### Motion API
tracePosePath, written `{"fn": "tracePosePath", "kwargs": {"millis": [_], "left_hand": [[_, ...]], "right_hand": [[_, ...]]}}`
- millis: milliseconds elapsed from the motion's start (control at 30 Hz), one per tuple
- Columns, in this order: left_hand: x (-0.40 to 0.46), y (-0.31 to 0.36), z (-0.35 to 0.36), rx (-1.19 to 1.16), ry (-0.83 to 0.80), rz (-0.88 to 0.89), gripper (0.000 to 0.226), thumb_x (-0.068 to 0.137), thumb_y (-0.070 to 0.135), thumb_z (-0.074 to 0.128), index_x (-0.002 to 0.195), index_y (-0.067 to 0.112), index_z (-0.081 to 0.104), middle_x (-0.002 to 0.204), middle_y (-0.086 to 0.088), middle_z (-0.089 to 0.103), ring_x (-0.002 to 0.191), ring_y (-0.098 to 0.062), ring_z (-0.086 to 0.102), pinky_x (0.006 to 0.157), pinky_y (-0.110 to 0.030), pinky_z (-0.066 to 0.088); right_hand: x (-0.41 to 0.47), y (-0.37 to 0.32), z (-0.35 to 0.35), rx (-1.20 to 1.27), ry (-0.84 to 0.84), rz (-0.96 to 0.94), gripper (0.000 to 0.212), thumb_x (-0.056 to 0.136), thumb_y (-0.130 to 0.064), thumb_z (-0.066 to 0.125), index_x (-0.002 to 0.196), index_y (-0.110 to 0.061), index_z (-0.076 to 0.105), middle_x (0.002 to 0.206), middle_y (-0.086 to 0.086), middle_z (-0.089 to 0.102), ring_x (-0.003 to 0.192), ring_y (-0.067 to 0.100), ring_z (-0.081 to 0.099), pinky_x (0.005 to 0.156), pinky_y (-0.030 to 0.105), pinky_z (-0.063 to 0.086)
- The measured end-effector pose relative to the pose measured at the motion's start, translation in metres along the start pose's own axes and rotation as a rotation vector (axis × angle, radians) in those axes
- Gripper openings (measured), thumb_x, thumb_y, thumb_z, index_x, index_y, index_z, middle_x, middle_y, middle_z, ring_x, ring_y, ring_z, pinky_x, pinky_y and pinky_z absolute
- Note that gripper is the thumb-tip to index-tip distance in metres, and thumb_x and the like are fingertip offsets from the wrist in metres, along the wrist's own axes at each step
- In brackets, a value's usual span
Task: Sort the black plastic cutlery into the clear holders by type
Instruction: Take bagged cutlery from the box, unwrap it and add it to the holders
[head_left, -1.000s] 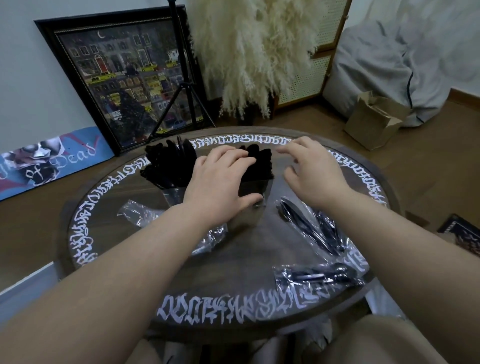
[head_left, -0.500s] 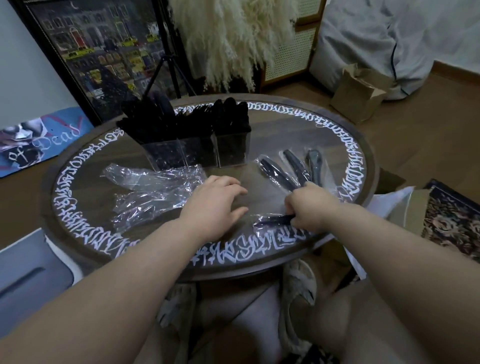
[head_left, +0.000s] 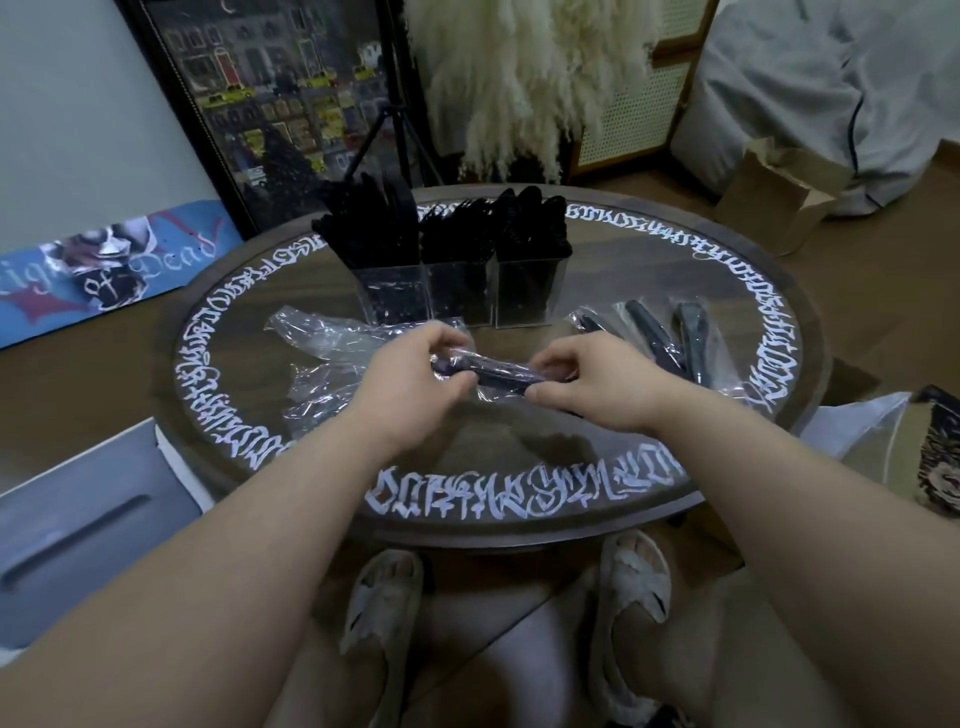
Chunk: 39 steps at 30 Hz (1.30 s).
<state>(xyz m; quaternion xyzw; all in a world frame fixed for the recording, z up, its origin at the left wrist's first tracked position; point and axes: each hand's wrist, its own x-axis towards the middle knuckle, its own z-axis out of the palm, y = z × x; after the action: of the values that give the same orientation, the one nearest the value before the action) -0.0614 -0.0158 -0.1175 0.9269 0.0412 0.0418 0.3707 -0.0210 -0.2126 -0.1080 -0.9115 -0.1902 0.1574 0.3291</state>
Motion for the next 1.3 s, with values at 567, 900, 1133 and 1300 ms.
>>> {"fn": "tracePosePath", "kwargs": {"millis": [567,900,1133,1300], "left_hand": [[0.02,-0.004,-0.013,-0.453,-0.064,-0.196,0.009,0.092,0.015,0.061,0.084,0.017,0.065,0.078,-0.001,0.066,0.062,-0.008,0.059,0.058,-0.018,0.049],[0.017,-0.007,-0.02,-0.39,-0.211,-0.154,0.014,0.094,0.012,0.059,0.102,0.015,0.069,0.093,-0.009,0.072,0.078,-0.015,0.066,0.08,-0.032,0.055],[0.015,-0.009,-0.022,-0.404,-0.242,-0.178,0.014,0.095,0.013,0.056,0.091,0.015,0.069,0.078,-0.006,0.069,0.067,-0.015,0.064,0.071,-0.033,0.053],[0.015,-0.009,-0.024,-0.375,-0.277,-0.199,0.018,0.097,0.014,0.053,0.087,0.007,0.066,0.069,-0.003,0.063,0.063,-0.016,0.056,0.063,-0.028,0.046]], "right_hand": [[0.037,-0.029,0.029,-0.095,0.448,-0.296,0.024,0.076,-0.022,0.077,0.095,-0.016,0.064,0.092,-0.005,0.056,0.08,0.012,0.055,0.075,0.031,0.048],[0.047,-0.022,0.035,-0.29,0.561,-0.51,0.009,0.076,-0.007,0.07,0.085,-0.007,0.069,0.085,0.008,0.06,0.075,0.028,0.059,0.058,0.034,0.048],[0.044,-0.021,0.036,-0.29,0.436,-0.533,0.023,0.076,-0.014,0.075,0.098,-0.01,0.07,0.1,0.004,0.065,0.09,0.027,0.057,0.075,0.04,0.052],[0.045,-0.018,0.034,-0.316,0.503,-0.574,0.015,0.074,-0.008,0.075,0.088,-0.009,0.072,0.089,0.004,0.069,0.081,0.029,0.06,0.065,0.042,0.054]]}}
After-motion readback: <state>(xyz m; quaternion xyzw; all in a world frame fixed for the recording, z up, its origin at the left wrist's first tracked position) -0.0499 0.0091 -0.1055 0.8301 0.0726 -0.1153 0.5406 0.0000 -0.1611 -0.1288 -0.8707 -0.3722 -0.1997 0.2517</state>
